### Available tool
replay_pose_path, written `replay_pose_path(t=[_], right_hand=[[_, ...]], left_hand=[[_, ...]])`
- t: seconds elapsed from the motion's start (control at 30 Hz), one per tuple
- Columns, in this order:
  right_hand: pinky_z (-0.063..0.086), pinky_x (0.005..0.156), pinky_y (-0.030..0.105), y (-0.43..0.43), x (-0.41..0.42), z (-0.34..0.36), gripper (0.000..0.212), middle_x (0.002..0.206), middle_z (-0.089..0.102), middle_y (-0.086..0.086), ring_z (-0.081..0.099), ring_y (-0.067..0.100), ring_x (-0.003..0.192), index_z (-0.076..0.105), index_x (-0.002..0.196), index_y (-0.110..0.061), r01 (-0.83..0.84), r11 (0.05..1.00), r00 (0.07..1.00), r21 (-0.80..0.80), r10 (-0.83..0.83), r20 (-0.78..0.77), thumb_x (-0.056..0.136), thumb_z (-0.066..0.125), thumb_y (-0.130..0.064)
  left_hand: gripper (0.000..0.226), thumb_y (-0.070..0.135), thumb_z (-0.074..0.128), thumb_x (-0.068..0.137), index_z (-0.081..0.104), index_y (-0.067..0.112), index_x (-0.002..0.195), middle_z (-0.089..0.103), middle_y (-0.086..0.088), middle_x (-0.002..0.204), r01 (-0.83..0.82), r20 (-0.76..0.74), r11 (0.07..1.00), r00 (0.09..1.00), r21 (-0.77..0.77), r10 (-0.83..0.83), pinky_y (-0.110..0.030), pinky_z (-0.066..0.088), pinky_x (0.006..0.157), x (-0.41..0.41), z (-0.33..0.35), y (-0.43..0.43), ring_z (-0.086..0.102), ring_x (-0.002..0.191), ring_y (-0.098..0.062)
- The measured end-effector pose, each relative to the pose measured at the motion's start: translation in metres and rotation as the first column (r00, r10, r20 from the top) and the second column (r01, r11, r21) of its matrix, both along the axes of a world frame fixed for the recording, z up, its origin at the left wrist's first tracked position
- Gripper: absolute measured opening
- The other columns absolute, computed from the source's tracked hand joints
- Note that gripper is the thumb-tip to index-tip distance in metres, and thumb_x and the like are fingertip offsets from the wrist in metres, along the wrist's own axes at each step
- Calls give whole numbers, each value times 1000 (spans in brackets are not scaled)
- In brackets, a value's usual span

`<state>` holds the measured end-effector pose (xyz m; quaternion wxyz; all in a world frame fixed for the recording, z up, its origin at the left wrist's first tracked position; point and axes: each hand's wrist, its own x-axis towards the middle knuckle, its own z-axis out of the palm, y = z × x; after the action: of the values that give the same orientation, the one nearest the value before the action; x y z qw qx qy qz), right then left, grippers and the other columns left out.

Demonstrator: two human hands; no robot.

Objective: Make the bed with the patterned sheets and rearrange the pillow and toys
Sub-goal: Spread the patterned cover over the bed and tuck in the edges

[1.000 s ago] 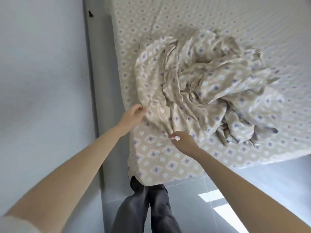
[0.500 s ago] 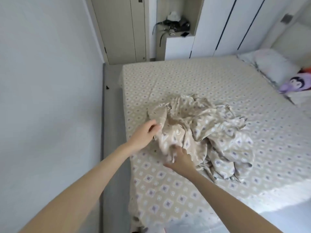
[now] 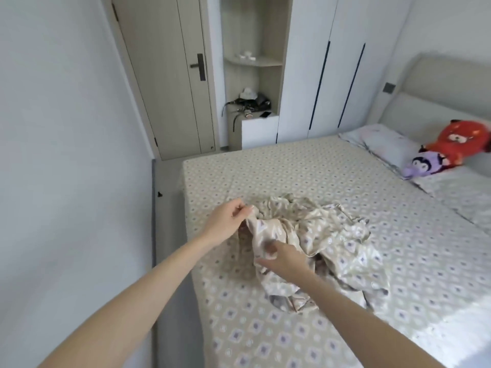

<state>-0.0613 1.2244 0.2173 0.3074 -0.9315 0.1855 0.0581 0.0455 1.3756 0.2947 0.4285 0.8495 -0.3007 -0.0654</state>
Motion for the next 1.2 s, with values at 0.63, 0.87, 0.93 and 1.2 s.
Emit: replay_pose_path(t=[0.63, 0.87, 0.93, 1.2], right_hand=[[44, 60, 35, -45, 36, 147, 12, 69, 62, 6, 56, 25, 61, 47, 92, -23, 275, 936, 755, 218, -351, 555, 100, 39, -27], [29, 38, 14, -59, 33, 216, 18, 45, 39, -7, 35, 2, 38, 53, 81, -17, 3, 895, 687, 446, -326, 650, 98, 50, -20], [30, 38, 15, -62, 33, 216, 17, 45, 43, -3, 37, 5, 36, 54, 82, -16, -24, 890, 710, 456, -306, 634, 98, 50, -21], [33, 46, 16, -81, 36, 205, 19, 53, 50, -9, 41, 2, 44, 56, 76, -20, 12, 897, 738, 443, -307, 601, 95, 56, -22]], left_hand=[[30, 34, 50, 97, 54, 14, 76, 65, -6, 81, -205, -84, 900, 979, -385, 188, -39, 51, 77, 58, 106, -24, 63, 76, -20], [42, 53, 48, 92, 64, 15, 104, 71, -3, 97, -306, -529, 776, 848, -551, -41, -37, 54, 83, 56, 117, -39, 68, 86, -17], [66, 68, 46, 81, 60, 11, 112, 74, -2, 90, -252, -617, 854, 781, -455, -98, -33, 57, 70, 43, 101, -45, 71, 77, -16], [34, 32, 58, 93, 67, 0, 89, 68, -22, 96, -36, -424, 947, 899, -320, -109, -39, 51, 86, 14, 49, -66, 66, 79, -26]])
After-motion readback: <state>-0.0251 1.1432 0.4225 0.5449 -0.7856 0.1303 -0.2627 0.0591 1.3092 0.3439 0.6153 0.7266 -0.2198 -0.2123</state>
